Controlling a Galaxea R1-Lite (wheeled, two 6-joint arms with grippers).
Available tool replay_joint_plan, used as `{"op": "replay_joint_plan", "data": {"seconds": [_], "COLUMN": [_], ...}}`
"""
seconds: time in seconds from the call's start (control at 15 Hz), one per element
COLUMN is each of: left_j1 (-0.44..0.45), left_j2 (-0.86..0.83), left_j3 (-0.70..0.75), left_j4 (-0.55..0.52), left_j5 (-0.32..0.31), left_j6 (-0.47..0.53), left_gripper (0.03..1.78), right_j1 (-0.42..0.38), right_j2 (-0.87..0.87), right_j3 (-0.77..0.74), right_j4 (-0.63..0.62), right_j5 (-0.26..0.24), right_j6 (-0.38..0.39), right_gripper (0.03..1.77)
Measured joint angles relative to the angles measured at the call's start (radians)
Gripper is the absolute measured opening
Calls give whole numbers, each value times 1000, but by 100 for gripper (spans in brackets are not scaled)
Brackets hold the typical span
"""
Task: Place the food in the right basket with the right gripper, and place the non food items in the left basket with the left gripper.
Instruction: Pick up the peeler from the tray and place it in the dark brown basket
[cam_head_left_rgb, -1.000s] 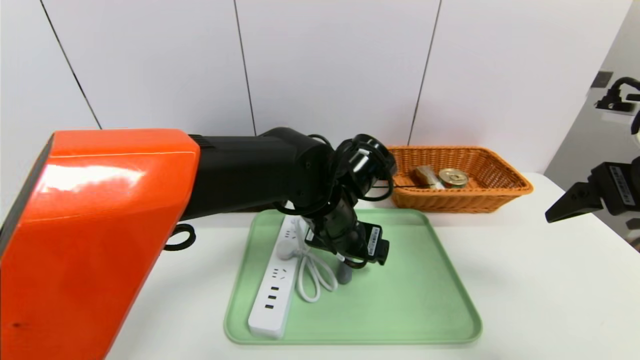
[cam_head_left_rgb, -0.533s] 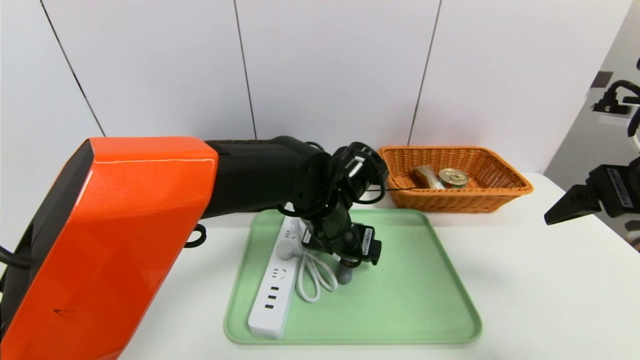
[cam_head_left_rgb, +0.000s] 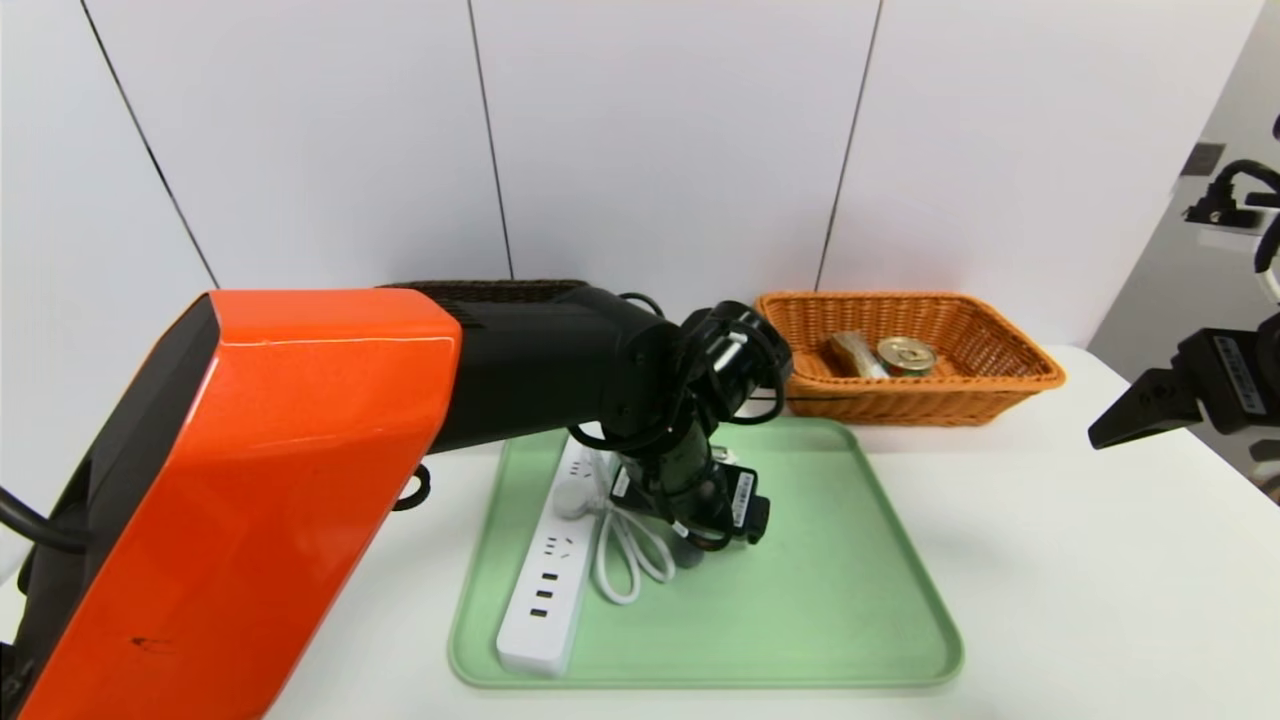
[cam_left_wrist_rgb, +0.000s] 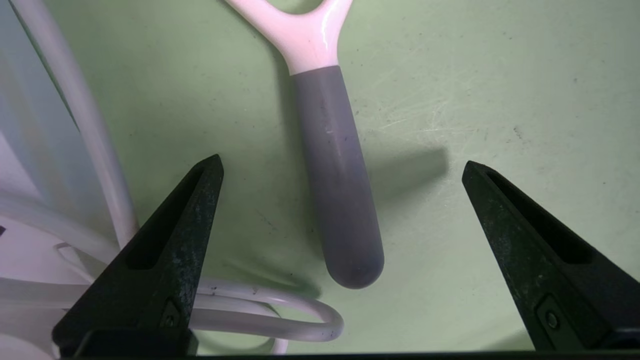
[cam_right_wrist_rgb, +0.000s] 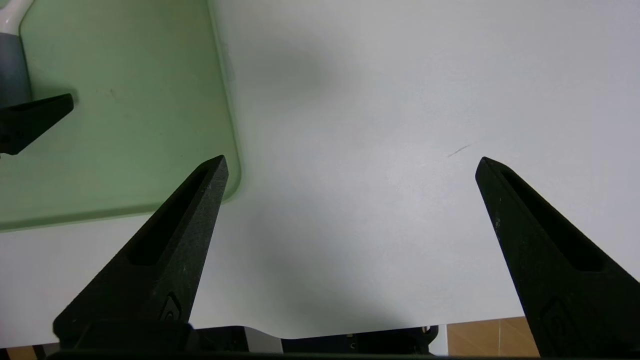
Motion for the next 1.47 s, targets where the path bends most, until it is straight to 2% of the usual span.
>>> {"op": "replay_joint_plan", "data": {"seconds": [0.67, 0.93, 1.2, 1.27, 1.47], "left_j1": [-3, -12, -24, -27, -33], "left_j2": [9, 14, 18, 19, 14], "left_j3": [1, 6, 7, 7, 7], "left_j4": [7, 32, 52, 51, 48], "left_j5": [27, 57, 76, 74, 73], "left_j6": [0, 5, 6, 6, 3], "left_gripper": [169, 111, 70, 31, 31], "right_j1": [2, 2, 2, 2, 2], "right_j2": [-4, -12, -20, -23, -30], "right_j3": [-4, -6, -6, -6, -6], "right_j4": [0, -1, -1, -1, -1], "right_j5": [0, 0, 1, 0, 0], "right_j6": [-1, -1, -1, -1, -1], "right_gripper": [171, 171, 171, 171, 171]}}
